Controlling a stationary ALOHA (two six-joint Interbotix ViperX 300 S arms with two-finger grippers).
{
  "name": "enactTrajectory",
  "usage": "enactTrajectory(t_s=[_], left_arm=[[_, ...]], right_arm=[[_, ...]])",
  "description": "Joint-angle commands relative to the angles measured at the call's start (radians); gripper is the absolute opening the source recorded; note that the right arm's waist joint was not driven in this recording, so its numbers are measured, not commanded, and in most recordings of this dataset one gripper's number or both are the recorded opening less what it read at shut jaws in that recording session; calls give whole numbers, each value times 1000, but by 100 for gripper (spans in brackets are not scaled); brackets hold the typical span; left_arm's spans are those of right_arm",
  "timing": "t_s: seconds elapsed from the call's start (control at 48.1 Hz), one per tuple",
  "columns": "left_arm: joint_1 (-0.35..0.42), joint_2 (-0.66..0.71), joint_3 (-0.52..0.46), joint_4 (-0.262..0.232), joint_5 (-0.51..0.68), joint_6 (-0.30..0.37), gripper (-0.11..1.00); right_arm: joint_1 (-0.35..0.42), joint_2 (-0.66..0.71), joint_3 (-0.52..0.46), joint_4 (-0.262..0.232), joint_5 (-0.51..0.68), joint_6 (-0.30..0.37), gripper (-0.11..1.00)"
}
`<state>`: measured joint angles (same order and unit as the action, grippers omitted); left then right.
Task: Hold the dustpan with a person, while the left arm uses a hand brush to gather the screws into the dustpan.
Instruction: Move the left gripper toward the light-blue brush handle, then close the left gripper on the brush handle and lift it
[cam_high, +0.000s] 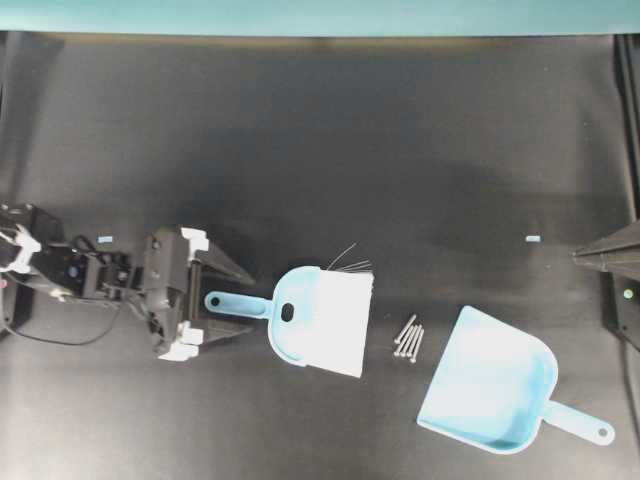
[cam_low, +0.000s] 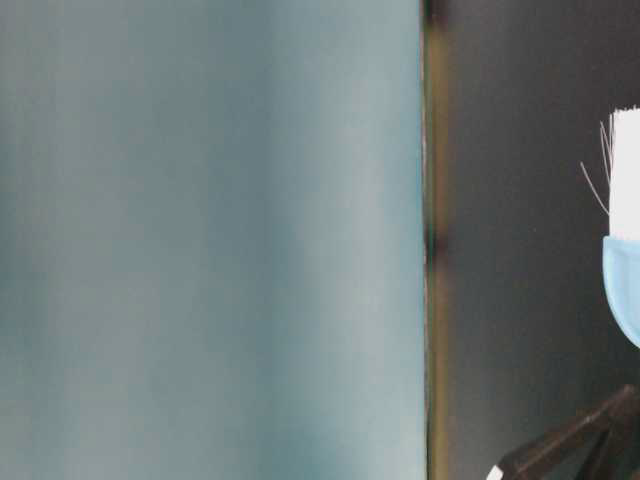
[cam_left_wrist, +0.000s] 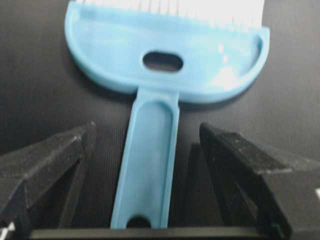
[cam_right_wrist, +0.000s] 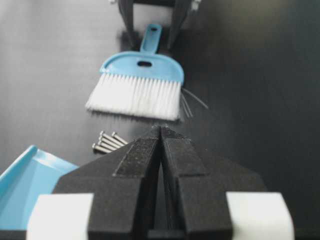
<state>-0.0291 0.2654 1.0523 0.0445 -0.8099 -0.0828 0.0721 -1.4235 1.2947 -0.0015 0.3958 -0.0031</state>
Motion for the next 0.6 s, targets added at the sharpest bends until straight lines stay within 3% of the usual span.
enactTrajectory(t_s=[0.0, 0.353, 0.582], left_arm=[[-6, 20, -25, 3, 34, 2, 81], [-8, 32, -52, 3, 130, 28, 76], [-17, 29, -52, 2, 137, 37, 35]], right_arm=[[0, 5, 0, 0, -3, 9, -1], [0, 3, 20, -2, 11, -12, -1], [0, -5, 34, -15, 66, -12, -1]])
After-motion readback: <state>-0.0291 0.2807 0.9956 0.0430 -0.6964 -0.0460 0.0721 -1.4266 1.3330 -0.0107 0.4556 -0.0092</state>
